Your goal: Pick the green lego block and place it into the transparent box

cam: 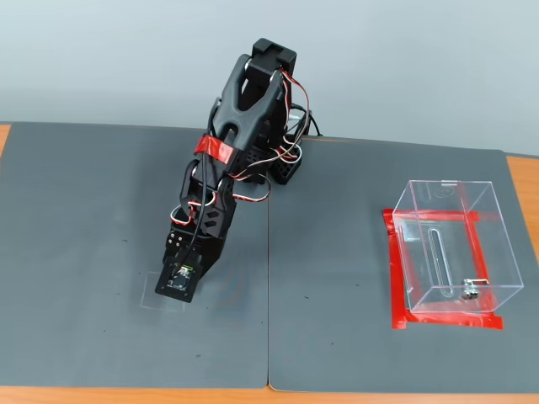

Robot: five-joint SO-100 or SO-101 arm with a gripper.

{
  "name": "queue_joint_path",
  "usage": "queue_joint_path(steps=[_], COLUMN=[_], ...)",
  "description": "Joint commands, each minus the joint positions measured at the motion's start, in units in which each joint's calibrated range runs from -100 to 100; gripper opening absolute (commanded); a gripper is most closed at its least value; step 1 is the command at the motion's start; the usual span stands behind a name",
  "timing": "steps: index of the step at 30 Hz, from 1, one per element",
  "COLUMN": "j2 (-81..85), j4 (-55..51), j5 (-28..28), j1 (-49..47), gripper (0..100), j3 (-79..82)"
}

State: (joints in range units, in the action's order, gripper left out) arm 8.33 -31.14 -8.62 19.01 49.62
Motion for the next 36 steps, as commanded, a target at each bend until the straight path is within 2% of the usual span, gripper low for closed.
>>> queue_joint_path(steps=[1,10,26,36], j2=[4.4,20.7,35.9,39.7], j4=[-0.1,0.2,-0.1,-0.1], j5=[-0.2,-0.2,-0.2,-0.2], j1=[-1.5,-9.1,-39.1,-53.3], gripper=[10,10,10,10], j3=[-3.3,-3.6,-3.7,-3.8])
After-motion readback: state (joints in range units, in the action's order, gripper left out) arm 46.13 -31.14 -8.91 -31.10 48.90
